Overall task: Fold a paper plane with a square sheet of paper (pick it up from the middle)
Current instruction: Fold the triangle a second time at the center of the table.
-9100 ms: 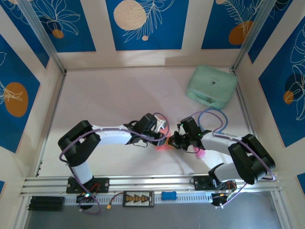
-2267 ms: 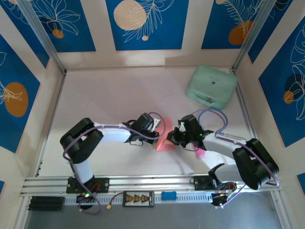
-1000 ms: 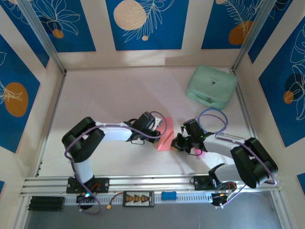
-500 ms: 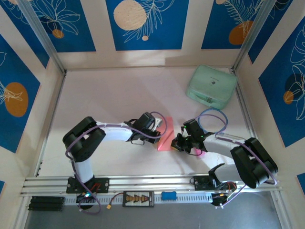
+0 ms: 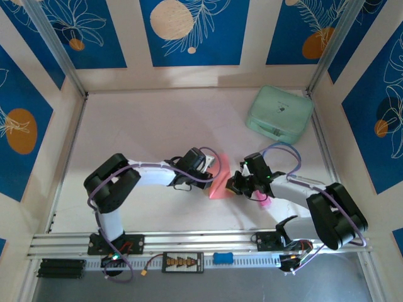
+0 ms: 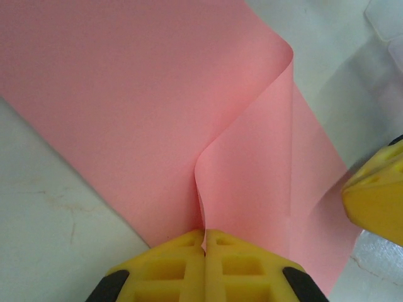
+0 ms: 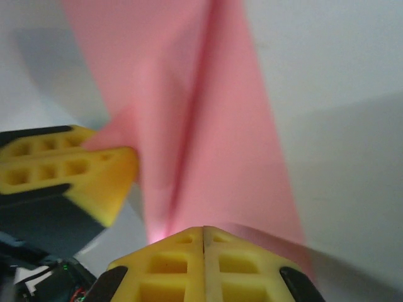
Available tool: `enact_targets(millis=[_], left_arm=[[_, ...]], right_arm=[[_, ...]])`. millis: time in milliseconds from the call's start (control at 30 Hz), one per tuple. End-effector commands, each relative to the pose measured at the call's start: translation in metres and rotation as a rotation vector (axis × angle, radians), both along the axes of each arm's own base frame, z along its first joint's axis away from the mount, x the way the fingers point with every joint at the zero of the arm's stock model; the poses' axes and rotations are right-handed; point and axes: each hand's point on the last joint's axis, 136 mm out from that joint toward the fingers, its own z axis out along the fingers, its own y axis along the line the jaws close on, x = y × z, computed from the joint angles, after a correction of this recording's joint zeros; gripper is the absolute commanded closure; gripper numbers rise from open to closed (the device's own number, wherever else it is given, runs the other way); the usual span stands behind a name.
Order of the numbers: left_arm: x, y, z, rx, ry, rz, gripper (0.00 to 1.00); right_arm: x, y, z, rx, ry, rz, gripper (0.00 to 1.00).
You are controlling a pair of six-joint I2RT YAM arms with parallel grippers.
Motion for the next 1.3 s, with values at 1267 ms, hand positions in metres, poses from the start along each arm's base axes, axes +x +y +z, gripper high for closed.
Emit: enact_targets(millis=[1267], left_arm=[[-0.002, 0.004, -0.014, 0.041, 0.032, -0.029, 1.00]], right_arm=[[0.033, 0.016, 0.010, 0.118, -0.029, -0.050, 1.00]])
